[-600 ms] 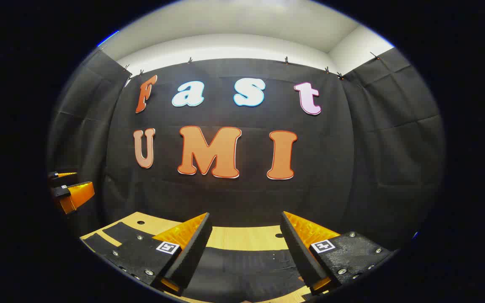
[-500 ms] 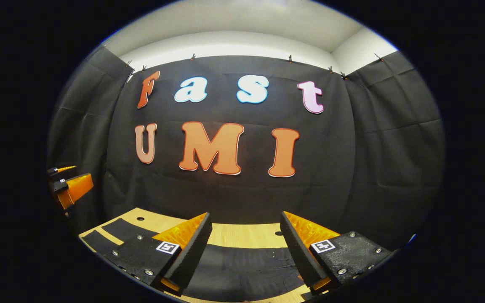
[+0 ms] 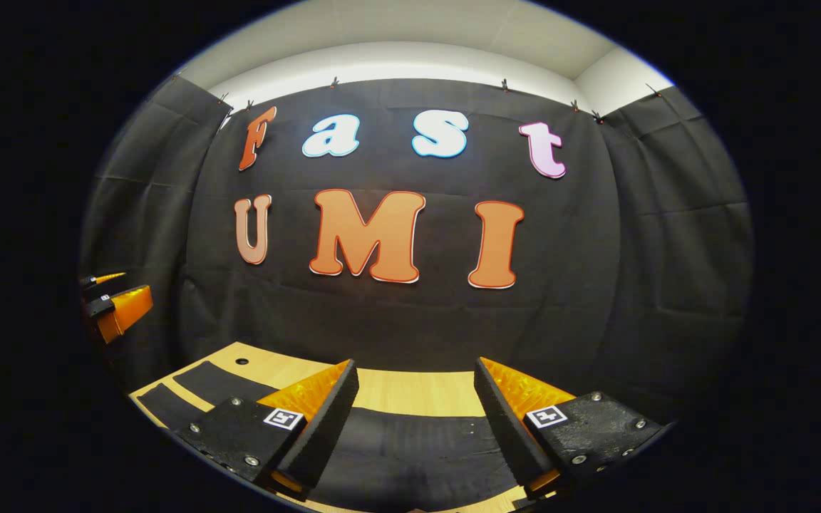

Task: Grasp the waist and the cuffs of the jeans and fold them to make the two legs overlap; first hold the waist and fold one-third of the jeans toward the cuffs, then hold the cuffs and fold the remaining one-third in the same direction to finish folding.

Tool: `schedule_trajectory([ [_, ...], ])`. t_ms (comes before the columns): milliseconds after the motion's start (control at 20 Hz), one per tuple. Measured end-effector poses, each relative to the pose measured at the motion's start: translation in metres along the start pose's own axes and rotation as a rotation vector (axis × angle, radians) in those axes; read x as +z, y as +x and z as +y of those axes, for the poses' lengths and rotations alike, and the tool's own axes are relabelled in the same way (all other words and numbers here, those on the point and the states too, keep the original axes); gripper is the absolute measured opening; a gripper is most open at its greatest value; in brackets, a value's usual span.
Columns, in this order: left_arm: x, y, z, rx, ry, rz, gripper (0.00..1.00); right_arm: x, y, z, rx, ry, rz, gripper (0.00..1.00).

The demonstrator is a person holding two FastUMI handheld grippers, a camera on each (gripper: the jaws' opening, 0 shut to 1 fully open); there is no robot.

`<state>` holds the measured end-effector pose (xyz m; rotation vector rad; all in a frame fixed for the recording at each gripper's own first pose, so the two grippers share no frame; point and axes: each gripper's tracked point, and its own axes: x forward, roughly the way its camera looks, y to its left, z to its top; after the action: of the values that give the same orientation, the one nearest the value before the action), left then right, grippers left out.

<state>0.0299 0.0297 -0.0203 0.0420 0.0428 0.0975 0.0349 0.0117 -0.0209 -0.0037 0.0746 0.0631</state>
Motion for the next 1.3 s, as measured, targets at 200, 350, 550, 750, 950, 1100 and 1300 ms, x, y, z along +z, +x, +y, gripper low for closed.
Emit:
schedule_trajectory([
  [200,-0.006,0.018,0.003,0.031,0.005,0.033,1.0,-0.012,0.016,-0.015,-0.008,-0.006,0.029,0.98],
  [350,-0.011,0.03,0.005,0.056,-0.005,0.058,0.99,-0.019,0.028,-0.031,-0.021,0.004,0.048,0.98],
  [550,-0.047,0.038,0.011,0.097,-0.067,0.178,0.99,-0.046,0.039,-0.049,-0.025,0.07,0.139,0.98],
  [750,-0.089,0.038,0.033,0.175,-0.092,0.318,0.99,-0.091,0.044,-0.07,-0.038,0.143,0.29,0.98],
  [950,-0.115,0.035,0.058,0.248,-0.138,0.42,1.0,-0.139,0.049,-0.09,-0.06,0.233,0.446,0.98],
  [1100,-0.139,0.024,0.081,0.315,-0.195,0.503,0.99,-0.173,0.049,-0.106,-0.082,0.296,0.558,0.98],
  [1300,-0.177,0.013,0.112,0.408,-0.258,0.631,0.99,-0.213,0.044,-0.115,-0.082,0.353,0.695,0.98],
])
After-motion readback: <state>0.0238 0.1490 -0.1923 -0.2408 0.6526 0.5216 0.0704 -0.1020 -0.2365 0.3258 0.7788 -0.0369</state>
